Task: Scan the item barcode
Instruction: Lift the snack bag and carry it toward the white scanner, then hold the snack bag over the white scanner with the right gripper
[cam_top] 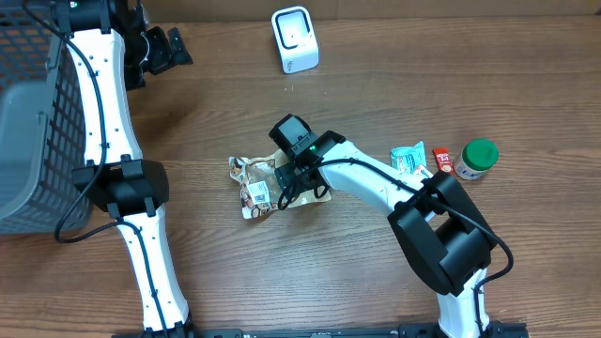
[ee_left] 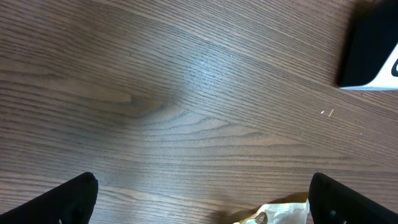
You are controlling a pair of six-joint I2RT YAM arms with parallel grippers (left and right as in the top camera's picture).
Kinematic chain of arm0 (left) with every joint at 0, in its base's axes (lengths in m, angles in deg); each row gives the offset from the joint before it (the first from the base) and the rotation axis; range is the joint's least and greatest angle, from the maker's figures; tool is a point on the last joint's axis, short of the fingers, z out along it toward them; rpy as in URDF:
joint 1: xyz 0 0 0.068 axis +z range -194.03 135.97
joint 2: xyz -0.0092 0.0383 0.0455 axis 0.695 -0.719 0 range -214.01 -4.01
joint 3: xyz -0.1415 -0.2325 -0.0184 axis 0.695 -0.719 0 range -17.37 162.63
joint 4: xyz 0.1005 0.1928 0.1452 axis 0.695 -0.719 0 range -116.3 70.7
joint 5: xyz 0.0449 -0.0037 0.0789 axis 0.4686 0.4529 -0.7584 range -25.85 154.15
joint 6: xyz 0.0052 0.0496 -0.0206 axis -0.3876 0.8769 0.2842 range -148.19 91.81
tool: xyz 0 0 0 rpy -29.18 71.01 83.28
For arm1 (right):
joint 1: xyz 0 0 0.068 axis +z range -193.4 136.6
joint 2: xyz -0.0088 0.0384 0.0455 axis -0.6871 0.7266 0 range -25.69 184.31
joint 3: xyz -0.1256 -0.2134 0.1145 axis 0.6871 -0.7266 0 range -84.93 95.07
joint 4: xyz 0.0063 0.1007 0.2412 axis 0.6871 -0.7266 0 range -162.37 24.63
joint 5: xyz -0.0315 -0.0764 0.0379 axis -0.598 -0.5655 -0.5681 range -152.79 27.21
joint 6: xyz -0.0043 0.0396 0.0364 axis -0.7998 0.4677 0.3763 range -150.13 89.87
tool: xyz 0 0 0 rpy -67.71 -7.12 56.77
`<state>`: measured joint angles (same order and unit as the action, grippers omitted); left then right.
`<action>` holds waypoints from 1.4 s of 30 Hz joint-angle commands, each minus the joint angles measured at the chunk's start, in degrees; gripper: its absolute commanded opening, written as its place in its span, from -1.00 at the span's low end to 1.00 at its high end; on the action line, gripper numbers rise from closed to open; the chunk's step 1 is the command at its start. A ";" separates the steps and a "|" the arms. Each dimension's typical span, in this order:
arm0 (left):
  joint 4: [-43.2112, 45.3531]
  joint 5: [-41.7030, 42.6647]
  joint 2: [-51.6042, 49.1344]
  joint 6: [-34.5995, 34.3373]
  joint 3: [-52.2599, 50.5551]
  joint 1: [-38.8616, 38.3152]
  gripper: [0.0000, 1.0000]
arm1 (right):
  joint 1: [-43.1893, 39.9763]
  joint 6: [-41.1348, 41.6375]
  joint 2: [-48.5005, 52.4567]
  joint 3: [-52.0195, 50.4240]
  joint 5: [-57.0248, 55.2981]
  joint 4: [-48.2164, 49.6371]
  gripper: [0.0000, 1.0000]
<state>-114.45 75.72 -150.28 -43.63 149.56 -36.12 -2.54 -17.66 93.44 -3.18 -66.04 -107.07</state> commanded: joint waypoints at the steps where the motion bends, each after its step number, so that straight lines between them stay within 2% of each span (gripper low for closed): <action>1: 0.02 -0.15 0.39 0.22 1.01 -0.09 0.99 | -0.11 -0.09 2.58 -0.17 0.15 -0.66 0.24; 5: 0.02 -0.15 0.39 0.22 1.01 -0.09 0.99 | -0.13 -0.09 2.54 -0.15 4.15 -0.83 -0.45; 8: 0.02 -0.15 0.39 0.22 1.01 -0.09 0.99 | -0.13 -0.11 2.25 0.70 5.46 -0.83 -0.87; 9: 0.02 -0.15 0.39 0.22 1.01 -0.09 1.00 | -0.13 -0.13 1.75 2.10 5.49 -1.44 -0.93; 18: 0.02 -0.15 0.39 0.22 1.01 -0.09 1.00 | -0.13 -0.37 -8.28 18.23 5.49 -13.03 -0.93; 22: 0.02 -0.15 0.39 0.22 1.03 -0.09 1.00 | -0.13 -0.37 -13.29 18.99 5.44 -13.09 -0.93; 34: 0.02 -0.15 0.39 0.22 1.01 -0.09 1.00 | -0.13 -1.62 -13.62 19.28 5.46 -12.44 -0.93; 37: 0.02 -0.15 0.39 0.22 1.01 -0.09 0.99 | -0.13 -5.07 -13.81 21.86 0.98 -11.47 -0.93; 42: 0.02 -0.15 0.39 0.22 1.01 -0.09 0.99 | -0.13 -13.05 -13.81 28.44 -15.85 -9.33 -0.93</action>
<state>-114.45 75.72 -150.28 -43.63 149.56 -36.12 -2.54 -23.69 80.13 19.31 -68.99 -118.83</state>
